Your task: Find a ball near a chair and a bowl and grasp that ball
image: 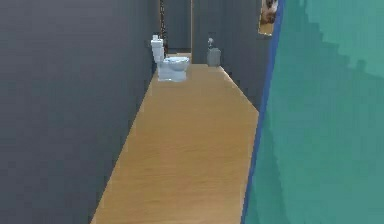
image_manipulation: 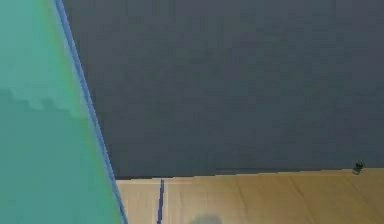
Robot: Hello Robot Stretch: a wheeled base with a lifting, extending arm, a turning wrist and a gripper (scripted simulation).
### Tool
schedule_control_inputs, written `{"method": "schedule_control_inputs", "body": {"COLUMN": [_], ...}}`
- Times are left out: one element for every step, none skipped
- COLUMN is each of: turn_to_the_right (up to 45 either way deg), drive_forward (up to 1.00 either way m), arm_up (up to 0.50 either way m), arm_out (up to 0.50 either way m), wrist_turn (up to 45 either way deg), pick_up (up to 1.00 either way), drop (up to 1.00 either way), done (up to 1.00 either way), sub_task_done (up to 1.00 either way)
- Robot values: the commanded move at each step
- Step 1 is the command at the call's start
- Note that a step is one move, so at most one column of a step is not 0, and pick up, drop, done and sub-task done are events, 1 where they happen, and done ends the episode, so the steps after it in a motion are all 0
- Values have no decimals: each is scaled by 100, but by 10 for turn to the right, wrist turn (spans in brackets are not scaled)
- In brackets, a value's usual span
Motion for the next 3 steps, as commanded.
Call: {"method": "schedule_control_inputs", "body": {"turn_to_the_right": [0, -270, 0], "drive_forward": [100, 0, 5], "arm_up": [0, 0, 0], "arm_out": [0, 0, 0], "wrist_turn": [0, 0, 0], "pick_up": [0, 0, 0], "drop": [0, 0, 0], "done": [0, 0, 0], "sub_task_done": [0, 0, 0]}}
